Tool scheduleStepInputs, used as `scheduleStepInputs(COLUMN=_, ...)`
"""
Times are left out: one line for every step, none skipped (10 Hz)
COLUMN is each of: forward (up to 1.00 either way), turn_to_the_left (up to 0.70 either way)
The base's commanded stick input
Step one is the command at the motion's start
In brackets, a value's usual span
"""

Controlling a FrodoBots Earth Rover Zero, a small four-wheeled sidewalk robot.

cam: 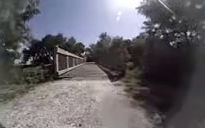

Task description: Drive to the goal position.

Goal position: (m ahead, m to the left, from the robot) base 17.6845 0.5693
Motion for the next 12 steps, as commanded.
scheduleStepInputs(forward=0.70, turn_to_the_left=0.00)
scheduleStepInputs(forward=0.70, turn_to_the_left=0.00)
scheduleStepInputs(forward=0.70, turn_to_the_left=0.00)
scheduleStepInputs(forward=0.70, turn_to_the_left=0.00)
scheduleStepInputs(forward=0.70, turn_to_the_left=0.00)
scheduleStepInputs(forward=0.70, turn_to_the_left=0.00)
scheduleStepInputs(forward=0.70, turn_to_the_left=0.00)
scheduleStepInputs(forward=0.70, turn_to_the_left=0.00)
scheduleStepInputs(forward=0.70, turn_to_the_left=0.00)
scheduleStepInputs(forward=0.70, turn_to_the_left=0.00)
scheduleStepInputs(forward=0.70, turn_to_the_left=0.00)
scheduleStepInputs(forward=0.70, turn_to_the_left=0.00)
